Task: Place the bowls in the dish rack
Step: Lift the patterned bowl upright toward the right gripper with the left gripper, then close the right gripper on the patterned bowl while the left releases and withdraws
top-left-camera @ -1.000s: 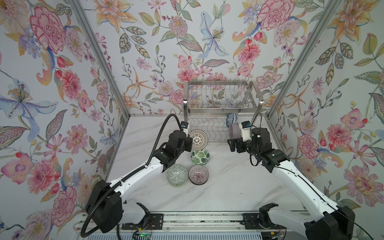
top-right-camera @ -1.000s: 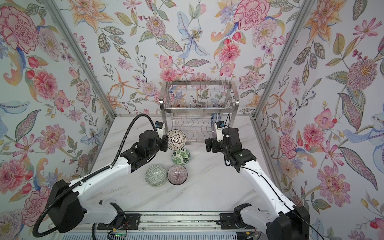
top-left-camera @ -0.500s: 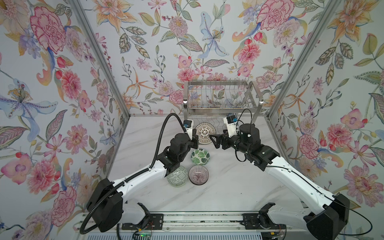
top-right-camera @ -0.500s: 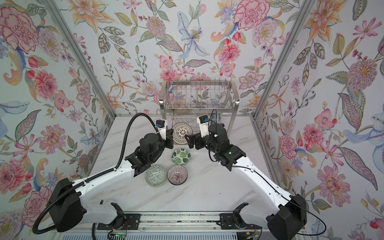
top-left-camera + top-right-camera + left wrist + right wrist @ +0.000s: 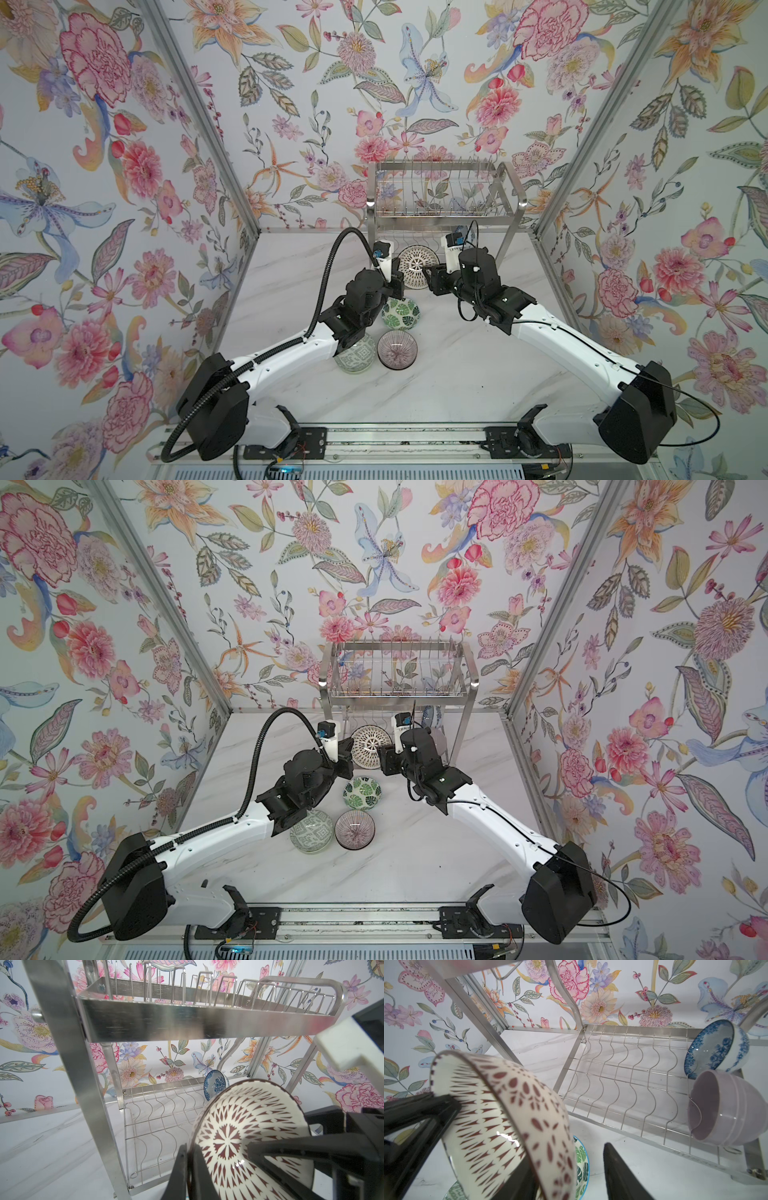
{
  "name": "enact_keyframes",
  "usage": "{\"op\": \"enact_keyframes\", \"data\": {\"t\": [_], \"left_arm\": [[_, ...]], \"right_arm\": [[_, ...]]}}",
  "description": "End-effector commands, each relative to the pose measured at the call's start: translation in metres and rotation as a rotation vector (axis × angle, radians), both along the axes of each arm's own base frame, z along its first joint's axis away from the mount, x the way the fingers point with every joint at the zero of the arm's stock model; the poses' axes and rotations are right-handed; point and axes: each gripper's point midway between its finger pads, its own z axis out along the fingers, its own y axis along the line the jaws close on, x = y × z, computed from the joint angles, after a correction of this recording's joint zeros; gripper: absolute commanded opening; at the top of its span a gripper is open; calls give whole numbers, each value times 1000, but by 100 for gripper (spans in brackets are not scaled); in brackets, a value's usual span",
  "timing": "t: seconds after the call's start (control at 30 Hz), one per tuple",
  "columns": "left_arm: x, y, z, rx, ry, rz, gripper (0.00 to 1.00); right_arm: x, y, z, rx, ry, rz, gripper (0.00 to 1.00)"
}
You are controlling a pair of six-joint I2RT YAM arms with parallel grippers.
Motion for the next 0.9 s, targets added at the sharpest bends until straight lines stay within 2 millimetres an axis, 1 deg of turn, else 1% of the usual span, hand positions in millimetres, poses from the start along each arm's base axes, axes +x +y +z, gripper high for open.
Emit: {"op": "enact_keyframes", "data": {"t": [0.0,0.07,0.23,0.43,0.53,0.57,0.6,0.63,0.7,0.73,0.77,0.87], "left_arm": [[-2,2,34,-80,-85,18,0],[-2,1,33,-79,-85,15,0],[-3,0,27,-67,-77,15,0],[-4,4,22,-54,-67,28,0],[-4,9,19,-30,-59,46,0],[-5,11,20,-22,-61,52,4],[-5,14,18,-4,-59,61,20],[-5,18,20,14,-63,78,42],[-7,27,20,54,-67,105,77],[-8,32,20,81,-69,118,90],[-9,37,21,107,-69,129,98],[-13,58,26,171,-75,180,99]], "right_arm": [[4,6,19,28,-44,-7,38],[3,6,19,27,-46,-8,29],[4,5,20,8,-54,-14,0],[2,2,20,-27,-72,-19,0],[1,-2,22,-45,-85,-29,0],[1,-3,22,-50,-89,-32,0],[1,-5,23,-58,-93,-35,0],[0,-7,23,-69,-99,-36,0],[0,-10,24,-94,-111,-38,0],[0,-12,22,-113,-112,-40,0],[0,-15,24,-130,-119,-44,0],[0,-25,22,-203,-139,-63,0]]}}
